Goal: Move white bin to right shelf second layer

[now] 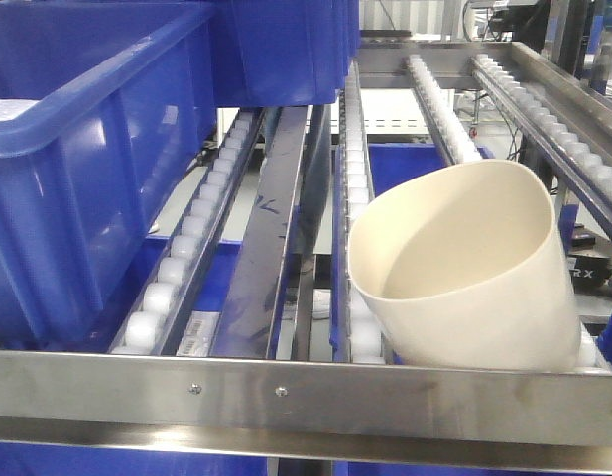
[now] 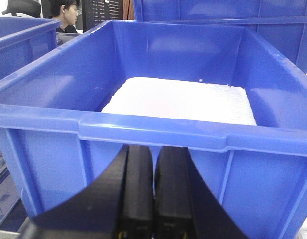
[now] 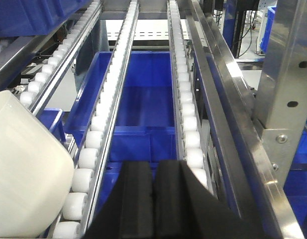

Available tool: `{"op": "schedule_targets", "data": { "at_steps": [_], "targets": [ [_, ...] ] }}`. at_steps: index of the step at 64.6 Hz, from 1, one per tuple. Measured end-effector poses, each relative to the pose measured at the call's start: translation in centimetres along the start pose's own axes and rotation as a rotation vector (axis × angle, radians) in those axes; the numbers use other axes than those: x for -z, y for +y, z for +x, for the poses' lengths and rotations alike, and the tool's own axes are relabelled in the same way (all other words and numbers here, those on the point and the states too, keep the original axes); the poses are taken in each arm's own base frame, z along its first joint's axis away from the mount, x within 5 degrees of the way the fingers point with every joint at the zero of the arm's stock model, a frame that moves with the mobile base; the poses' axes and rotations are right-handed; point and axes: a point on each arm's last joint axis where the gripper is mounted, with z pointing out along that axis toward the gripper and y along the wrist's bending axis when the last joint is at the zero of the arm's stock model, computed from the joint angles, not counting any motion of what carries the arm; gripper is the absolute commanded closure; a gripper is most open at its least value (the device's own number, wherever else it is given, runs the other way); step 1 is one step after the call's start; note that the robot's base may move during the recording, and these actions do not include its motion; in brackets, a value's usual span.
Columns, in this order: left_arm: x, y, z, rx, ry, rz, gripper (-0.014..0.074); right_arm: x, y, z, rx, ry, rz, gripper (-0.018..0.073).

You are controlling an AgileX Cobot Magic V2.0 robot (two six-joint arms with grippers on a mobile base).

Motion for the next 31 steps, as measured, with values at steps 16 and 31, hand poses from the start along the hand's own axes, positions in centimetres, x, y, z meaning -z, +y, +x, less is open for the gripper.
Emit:
{"op": "schedule_targets", "data": {
  "at_steps": [16, 31],
  "targets": [
    [0.00, 0.00, 0.00, 0.000, 0.000, 0.000, 0.0512, 0.00, 0.00, 0.00, 0.000, 0.000, 0.000, 0.0505],
    [0.00, 0.00, 0.00, 0.000, 0.000, 0.000, 0.0512, 0.00, 0.00, 0.00, 0.000, 0.000, 0.000, 0.0505]
  ]
}}
